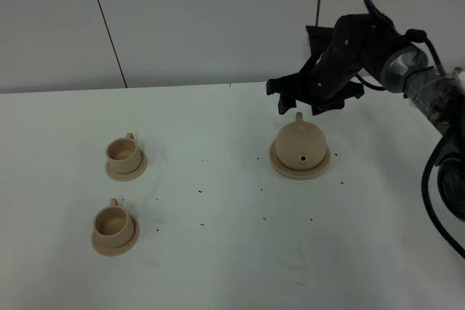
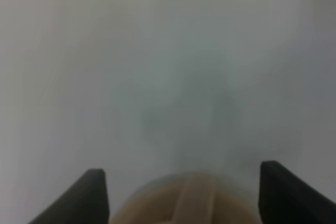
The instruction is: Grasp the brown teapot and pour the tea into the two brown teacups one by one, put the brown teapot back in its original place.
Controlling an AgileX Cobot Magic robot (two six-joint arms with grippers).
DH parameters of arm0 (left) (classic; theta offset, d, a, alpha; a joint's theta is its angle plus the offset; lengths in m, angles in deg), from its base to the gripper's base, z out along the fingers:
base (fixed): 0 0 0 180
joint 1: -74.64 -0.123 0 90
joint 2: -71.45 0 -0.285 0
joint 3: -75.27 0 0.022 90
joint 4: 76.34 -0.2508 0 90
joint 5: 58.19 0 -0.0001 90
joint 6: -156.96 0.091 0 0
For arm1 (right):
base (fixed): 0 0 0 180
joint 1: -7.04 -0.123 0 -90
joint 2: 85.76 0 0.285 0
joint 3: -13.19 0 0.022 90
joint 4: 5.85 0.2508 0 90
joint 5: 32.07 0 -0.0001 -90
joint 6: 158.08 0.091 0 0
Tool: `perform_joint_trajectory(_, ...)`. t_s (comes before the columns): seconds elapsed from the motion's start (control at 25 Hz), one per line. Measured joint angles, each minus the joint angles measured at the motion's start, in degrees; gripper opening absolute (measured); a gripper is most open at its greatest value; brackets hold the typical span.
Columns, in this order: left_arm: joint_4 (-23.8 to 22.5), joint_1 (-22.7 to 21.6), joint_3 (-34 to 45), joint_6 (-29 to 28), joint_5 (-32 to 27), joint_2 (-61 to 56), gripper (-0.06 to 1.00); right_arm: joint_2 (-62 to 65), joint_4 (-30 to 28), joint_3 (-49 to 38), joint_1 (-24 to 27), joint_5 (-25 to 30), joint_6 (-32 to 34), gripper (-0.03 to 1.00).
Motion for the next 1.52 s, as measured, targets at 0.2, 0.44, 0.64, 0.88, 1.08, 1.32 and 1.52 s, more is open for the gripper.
perform_joint_trajectory(0.2, 0.00, 0.00, 0.00, 0.00, 0.00, 0.00, 0.39, -1.05, -3.04, 0.00, -0.47, 0.05, 0.08, 0.58)
perform_joint_trajectory(0.44, 0.00, 0.00, 0.00, 0.00, 0.00, 0.00, 0.39, -1.05, -6.01, 0.33, -0.47, -0.23, 0.75, 0.58)
perform_joint_trajectory(0.64, 0.00, 0.00, 0.00, 0.00, -0.12, 0.00, 0.39, -1.05, -7.24, 0.35, -0.47, -0.41, 0.93, 0.58)
perform_joint_trajectory(0.88, 0.00, 0.00, 0.00, 0.00, -0.12, 0.00, 0.39, -1.05, -8.58, 0.35, -0.47, -0.41, 0.98, 0.58)
perform_joint_trajectory(1.08, 0.00, 0.00, 0.00, 0.00, -0.12, 0.00, 0.39, -1.05, -8.91, 0.35, -0.47, -0.41, 1.04, 0.58)
perform_joint_trajectory(1.32, 0.00, 0.00, 0.00, 0.00, -0.12, 0.00, 0.39, -1.05, -9.94, 0.35, -0.47, -0.41, 1.08, 0.58)
perform_joint_trajectory(1.52, 0.00, 0.00, 0.00, 0.00, -0.12, 0.00, 0.39, -1.05, -11.34, 0.35, -0.47, -0.16, 1.23, 0.58)
